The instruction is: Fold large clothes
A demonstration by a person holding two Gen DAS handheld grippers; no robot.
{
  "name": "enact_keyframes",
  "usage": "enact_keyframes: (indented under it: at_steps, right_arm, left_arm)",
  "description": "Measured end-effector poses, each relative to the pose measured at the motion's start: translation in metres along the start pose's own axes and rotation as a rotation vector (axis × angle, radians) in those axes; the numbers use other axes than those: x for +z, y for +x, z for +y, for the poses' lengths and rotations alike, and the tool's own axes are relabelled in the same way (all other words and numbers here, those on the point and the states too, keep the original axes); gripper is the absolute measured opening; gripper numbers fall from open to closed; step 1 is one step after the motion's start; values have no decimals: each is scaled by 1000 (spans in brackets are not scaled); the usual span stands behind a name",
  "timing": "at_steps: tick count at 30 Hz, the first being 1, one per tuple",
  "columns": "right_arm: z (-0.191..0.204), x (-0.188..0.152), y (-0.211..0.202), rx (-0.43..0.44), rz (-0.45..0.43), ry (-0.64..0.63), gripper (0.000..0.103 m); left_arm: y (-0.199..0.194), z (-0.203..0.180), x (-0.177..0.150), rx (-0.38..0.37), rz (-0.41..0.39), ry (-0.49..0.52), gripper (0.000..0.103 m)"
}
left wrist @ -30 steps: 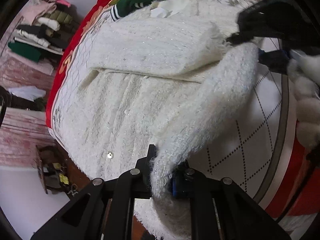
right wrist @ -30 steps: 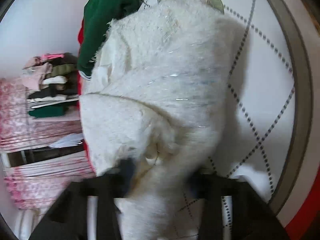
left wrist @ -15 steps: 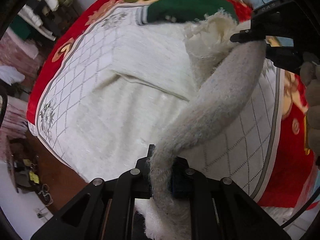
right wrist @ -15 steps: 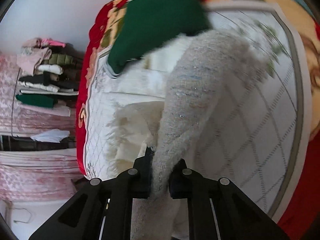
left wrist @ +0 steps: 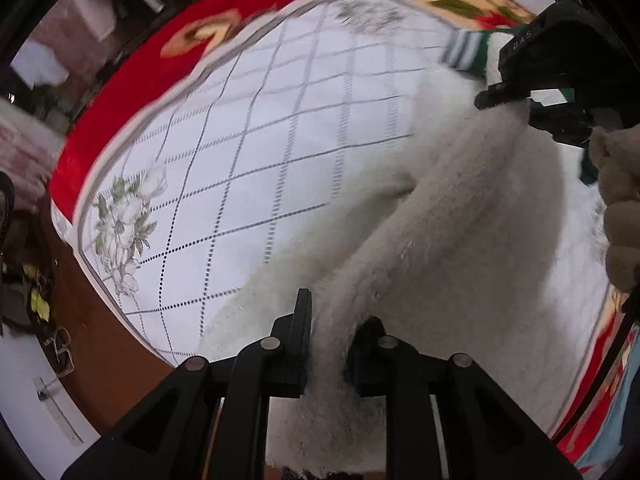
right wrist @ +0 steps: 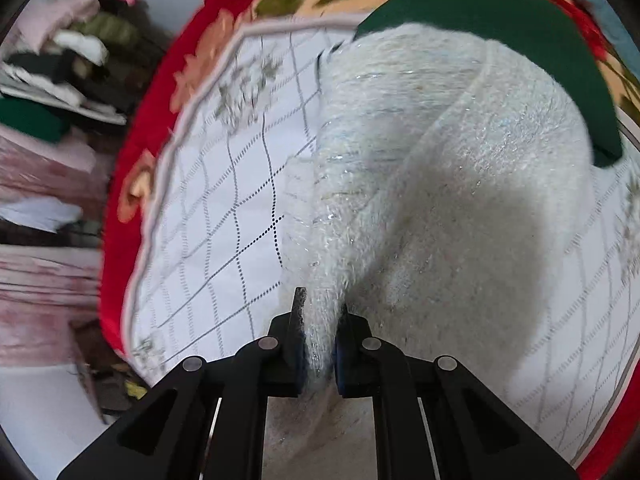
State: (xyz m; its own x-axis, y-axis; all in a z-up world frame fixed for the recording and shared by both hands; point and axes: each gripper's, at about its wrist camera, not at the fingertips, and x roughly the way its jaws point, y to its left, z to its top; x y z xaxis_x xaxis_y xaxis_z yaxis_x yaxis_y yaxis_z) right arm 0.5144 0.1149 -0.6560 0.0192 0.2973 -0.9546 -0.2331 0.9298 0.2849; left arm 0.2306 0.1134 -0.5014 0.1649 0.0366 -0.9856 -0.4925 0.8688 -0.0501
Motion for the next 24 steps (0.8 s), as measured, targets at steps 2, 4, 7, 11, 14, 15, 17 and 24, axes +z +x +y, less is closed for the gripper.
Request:
enact_keyframes:
  at_steps: [2,4,7,11,14,15,17,24]
  right_arm:
    - [15,3,24,-49,35,1,11]
    - [28,5,43,-91,77,-14,13]
    - [32,9,43,38,117,23,39]
    - [24,10,15,290,136,30,47]
    - [-13,3,-26,254,46,42,59]
    - [-32,-1,-39,235,10,65,67]
    - [-73,-12,-59,178,-53,127,72]
    - [-231,-36,-29,173,-47,387,72]
  left_arm:
    - [16,15,2,-30,32,-30,16]
    - [30,28,2,-55,57,-44,18]
    - [36,50,1,-110,76,-107,30]
    - [39,83,1,-103,83,-204,76]
    - [37,101,1,-100,79,-258,83]
    - [32,101,3,-99,68,-262,85]
    - [24,94,6,-92,42,-249,86]
    - [9,57,8,-66,-5,-232,95]
